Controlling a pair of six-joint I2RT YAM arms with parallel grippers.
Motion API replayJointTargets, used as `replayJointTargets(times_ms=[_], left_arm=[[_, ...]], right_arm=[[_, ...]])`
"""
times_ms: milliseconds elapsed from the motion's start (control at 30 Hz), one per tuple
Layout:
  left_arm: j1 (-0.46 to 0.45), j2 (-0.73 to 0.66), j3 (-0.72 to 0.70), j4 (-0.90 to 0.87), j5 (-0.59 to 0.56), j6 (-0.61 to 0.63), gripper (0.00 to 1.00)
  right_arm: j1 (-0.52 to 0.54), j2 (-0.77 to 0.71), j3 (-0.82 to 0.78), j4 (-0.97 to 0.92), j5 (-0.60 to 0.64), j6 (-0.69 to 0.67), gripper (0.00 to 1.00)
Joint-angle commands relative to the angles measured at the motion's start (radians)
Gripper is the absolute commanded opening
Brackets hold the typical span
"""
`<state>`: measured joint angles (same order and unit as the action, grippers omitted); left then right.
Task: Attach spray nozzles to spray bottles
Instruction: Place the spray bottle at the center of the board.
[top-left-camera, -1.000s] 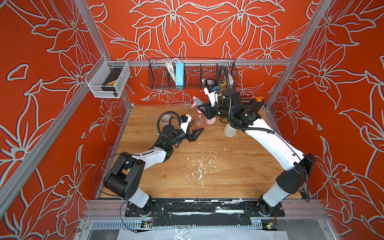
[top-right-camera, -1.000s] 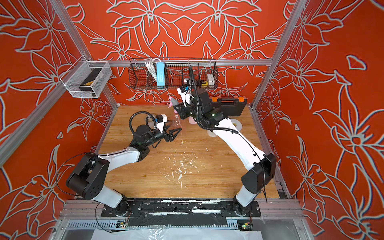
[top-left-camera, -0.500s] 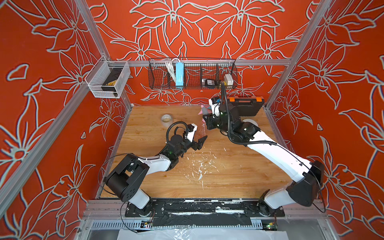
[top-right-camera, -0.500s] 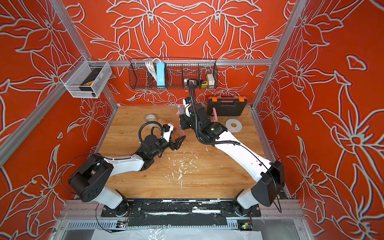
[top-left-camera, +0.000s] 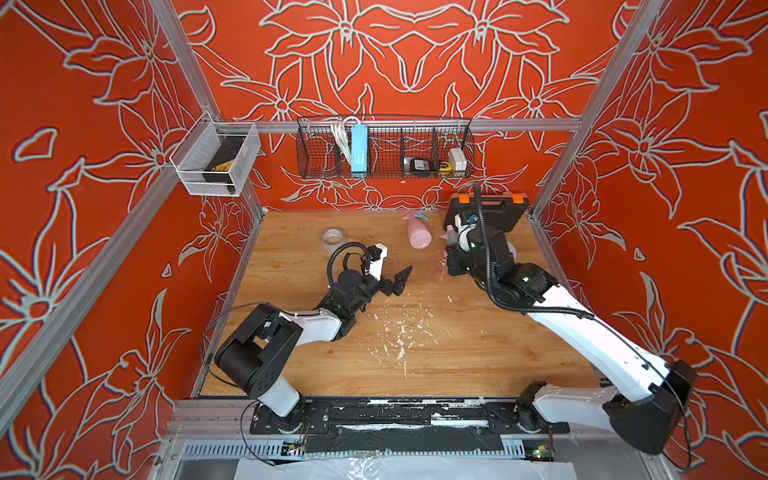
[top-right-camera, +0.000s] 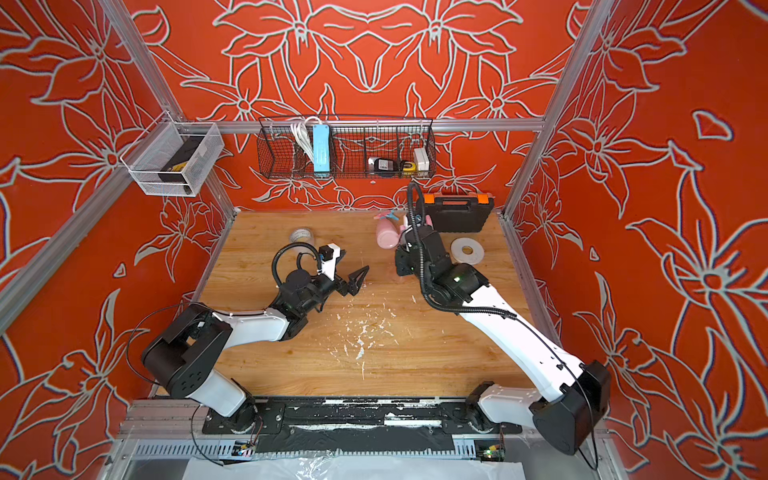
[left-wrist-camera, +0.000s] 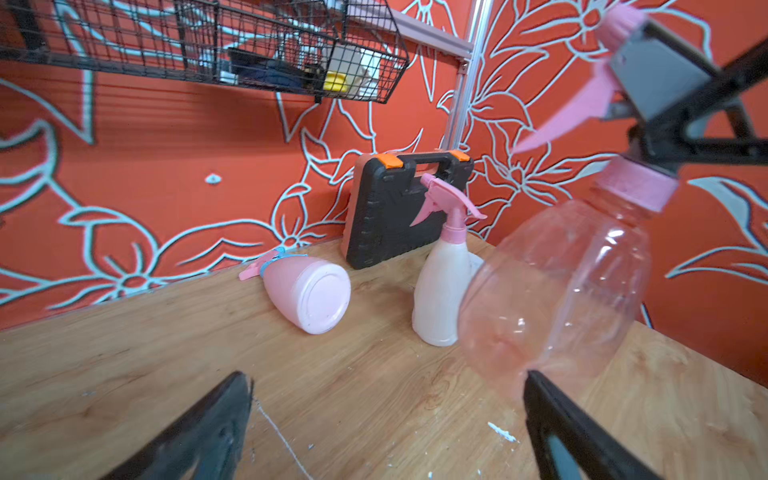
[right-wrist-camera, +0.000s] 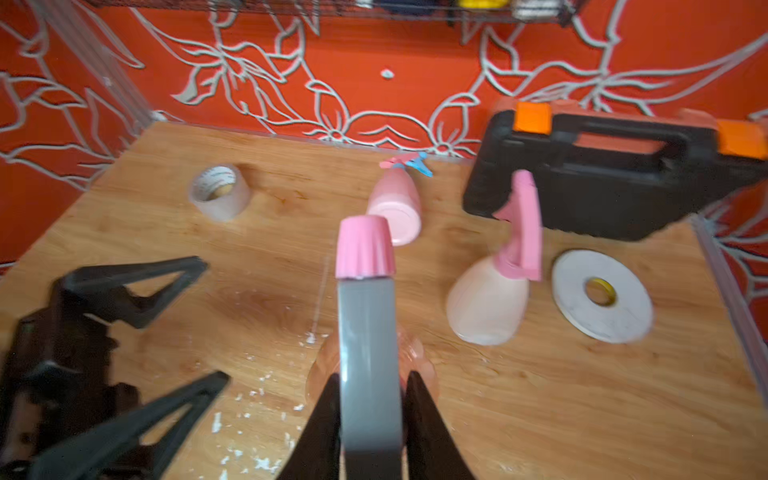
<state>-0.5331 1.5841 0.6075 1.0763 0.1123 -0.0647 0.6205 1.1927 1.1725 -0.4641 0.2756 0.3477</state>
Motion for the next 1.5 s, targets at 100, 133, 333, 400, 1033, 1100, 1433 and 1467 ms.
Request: replayJointTargets(times_ms=[100,133,333,400,1033,1100,1433,1467], left_arm=[[0.001,0.024,0.031,-0.052,-0.279,-0.116,0.98],[0.001,0.027,0.05,-0.089,-0.326,-0.156,0.98],[0.001,0.025,0.147,-0.322,-0.423,-0.189,0.98],[0.002,0.014,0.122,-0.298,-0.442,-0.195,0.98],[0.113,-0.029,0.171,-0.507,-0.409,-0.406,0.92],[0.125,-0.029,0.202,-0.57,-0.433,-0.442,0.92],[0.25,-0.038,0.247,-0.737,-0.38,-0.589,0.9],[0.266,-0.044,0.242,-0.738,-0.368,-0.592,0.9]], right_arm=[[-0.192,-0.096,-0.222,0.038,0.14,0.049,0.0],[-0.22,-0.097,-0.249,0.057,0.137,0.063,0.0],[-0.366,-0.048,-0.358,0.19,0.12,0.094,0.0],[-0.388,-0.027,-0.374,0.212,0.109,0.095,0.0],[-0.393,-0.146,-0.306,0.023,0.081,0.091,0.85],[-0.385,-0.17,-0.244,-0.04,0.086,0.076,0.89],[-0.067,0.162,0.268,-0.115,-0.016,-0.039,0.89],[-0.045,0.232,0.32,-0.105,-0.045,-0.046,0.89]])
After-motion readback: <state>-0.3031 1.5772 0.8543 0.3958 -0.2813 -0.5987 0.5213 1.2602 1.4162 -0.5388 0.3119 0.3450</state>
